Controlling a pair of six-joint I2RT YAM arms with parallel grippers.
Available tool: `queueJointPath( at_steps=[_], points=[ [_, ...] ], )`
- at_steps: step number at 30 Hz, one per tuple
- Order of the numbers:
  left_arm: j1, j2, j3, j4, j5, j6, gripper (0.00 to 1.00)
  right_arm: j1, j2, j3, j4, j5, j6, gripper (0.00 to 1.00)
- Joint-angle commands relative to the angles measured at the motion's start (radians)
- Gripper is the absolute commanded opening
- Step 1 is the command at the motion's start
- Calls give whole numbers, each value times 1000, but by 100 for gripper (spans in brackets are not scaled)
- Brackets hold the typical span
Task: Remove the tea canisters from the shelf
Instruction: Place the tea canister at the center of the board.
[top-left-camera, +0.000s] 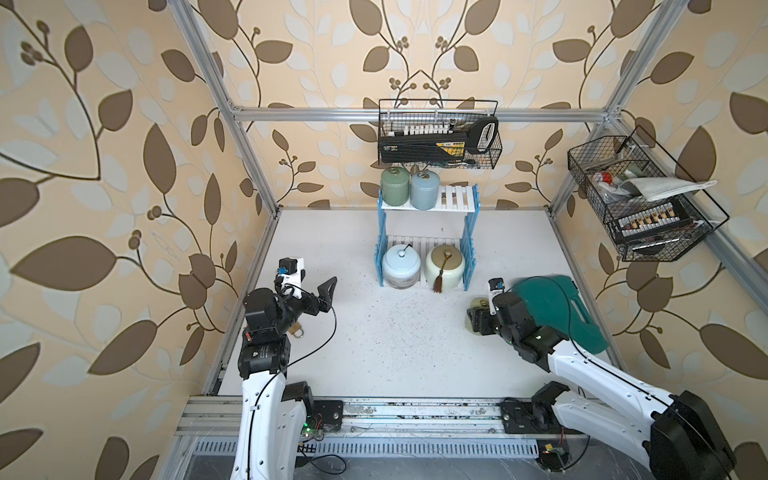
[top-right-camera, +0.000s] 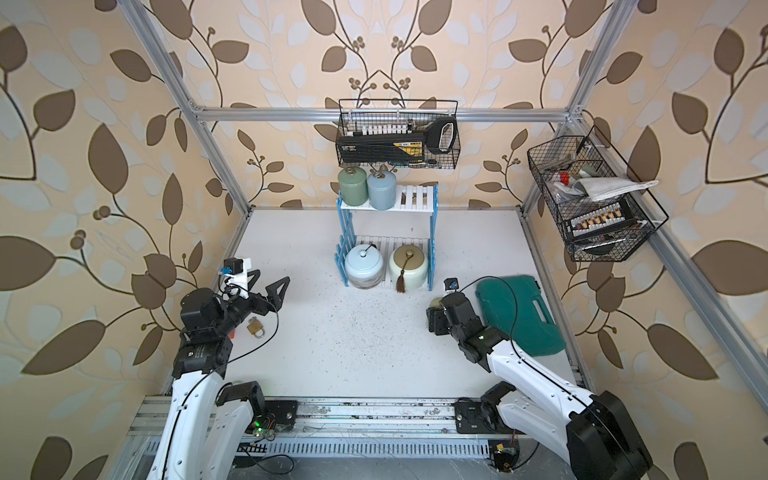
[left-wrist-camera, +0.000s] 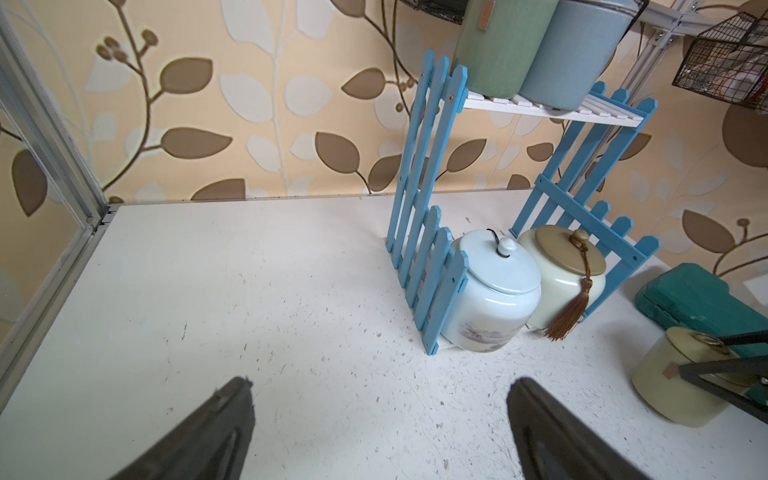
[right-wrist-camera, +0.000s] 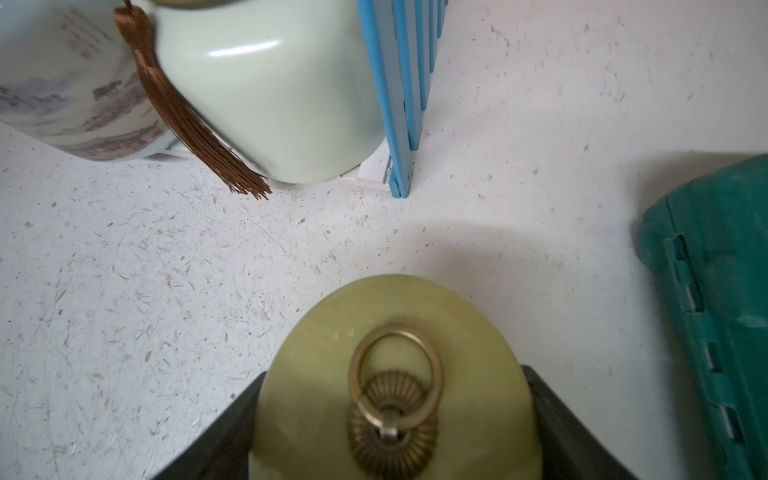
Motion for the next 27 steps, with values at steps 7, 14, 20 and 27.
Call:
queueJointPath(
  at_steps=[7, 14, 20, 27],
  points=[
    [4, -12, -8, 42, 4, 16, 99, 13, -24, 34, -38, 27, 32, 99],
    [5, -14, -4, 43, -3, 12, 99, 17, -49, 69, -100, 16, 35, 99],
    [7, -12, 2, 36, 0, 6, 99, 17, -55, 175, -219, 11, 14, 99],
    [5, -13, 10, 29, 4, 0, 99, 17, -10, 301, -347, 284, 59, 99]
  ],
)
